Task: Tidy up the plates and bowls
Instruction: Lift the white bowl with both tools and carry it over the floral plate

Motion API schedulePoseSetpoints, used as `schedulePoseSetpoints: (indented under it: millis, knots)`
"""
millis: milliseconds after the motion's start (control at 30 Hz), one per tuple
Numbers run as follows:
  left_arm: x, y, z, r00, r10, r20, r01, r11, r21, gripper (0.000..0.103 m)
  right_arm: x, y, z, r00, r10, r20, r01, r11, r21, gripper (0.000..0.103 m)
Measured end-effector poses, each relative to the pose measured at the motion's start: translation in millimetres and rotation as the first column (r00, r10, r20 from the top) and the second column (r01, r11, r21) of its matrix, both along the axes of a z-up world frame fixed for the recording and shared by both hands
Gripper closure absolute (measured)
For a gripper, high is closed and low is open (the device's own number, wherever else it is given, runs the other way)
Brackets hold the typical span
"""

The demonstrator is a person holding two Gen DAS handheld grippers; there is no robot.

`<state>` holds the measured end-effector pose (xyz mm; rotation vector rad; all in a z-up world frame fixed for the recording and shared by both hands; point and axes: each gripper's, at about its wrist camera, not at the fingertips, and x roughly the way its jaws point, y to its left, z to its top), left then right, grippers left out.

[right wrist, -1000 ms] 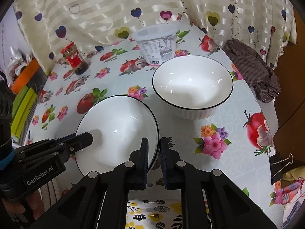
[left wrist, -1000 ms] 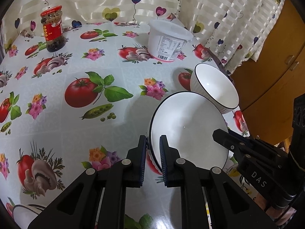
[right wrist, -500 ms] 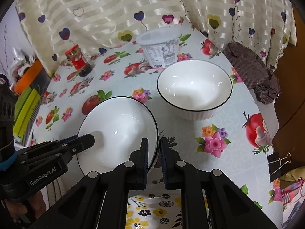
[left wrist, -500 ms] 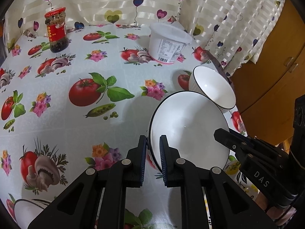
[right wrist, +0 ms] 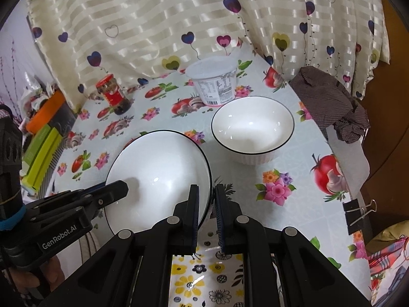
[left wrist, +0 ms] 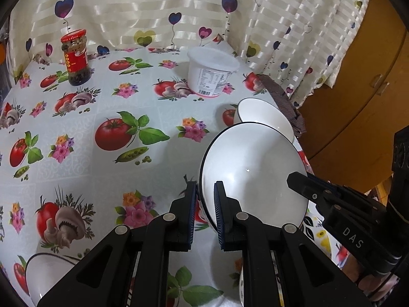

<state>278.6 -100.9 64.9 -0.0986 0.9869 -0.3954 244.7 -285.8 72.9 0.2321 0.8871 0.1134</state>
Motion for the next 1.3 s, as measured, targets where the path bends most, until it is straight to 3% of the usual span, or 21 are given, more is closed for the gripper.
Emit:
schedulePoseSetpoints:
  millis: [600, 1300]
  knots:
    - [-49.5, -30.5, 10.0, 0.997, -0.077, 0.004, 0.077, 0.997, -0.026, 0.089, -69.8, -30.2, 17.2, 0.997, -0.074, 0.038, 0.073, 0.997, 0.024, 0.090]
    - [-91.0, -57.3, -31.8, 0.988, -0.128, -0.088, 0.129, 0.992, 0.004, 0.089, -122.5, -50.5, -17.2, 0.990, -0.135, -0.028, 0.136, 0.990, 0.037, 0.090]
